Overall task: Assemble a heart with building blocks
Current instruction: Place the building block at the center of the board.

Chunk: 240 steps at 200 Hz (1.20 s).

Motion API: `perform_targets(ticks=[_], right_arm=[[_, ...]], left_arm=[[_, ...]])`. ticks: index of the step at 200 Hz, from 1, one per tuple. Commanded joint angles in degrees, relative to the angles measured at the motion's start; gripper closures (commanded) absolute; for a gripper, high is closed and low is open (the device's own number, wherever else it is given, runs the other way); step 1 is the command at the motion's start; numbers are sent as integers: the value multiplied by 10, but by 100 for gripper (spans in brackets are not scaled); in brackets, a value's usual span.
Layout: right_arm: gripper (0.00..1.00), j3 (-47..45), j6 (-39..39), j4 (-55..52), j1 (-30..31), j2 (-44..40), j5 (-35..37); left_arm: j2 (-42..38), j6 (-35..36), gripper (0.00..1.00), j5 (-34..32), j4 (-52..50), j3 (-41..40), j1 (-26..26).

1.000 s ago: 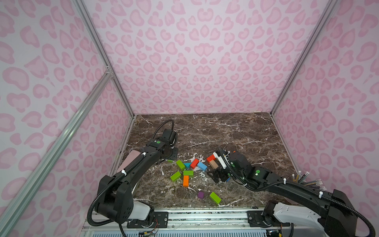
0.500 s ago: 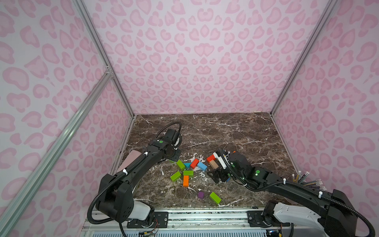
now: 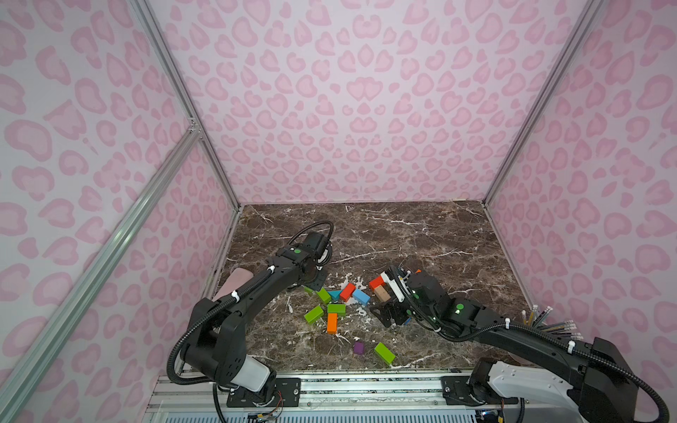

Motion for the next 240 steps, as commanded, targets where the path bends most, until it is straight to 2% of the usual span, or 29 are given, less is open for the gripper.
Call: perform_targets(ticks=[1, 115, 240], right_arm=[[2, 4, 0, 16, -1, 2, 1], [2, 6, -5, 19, -5, 10, -3], [2, 4, -2, 18, -6, 6, -2]], left_arm=[[12, -3, 86, -26, 1, 8, 0], [91, 5, 86, -64, -63, 71, 0], [145, 1, 85, -60, -49, 56, 13]])
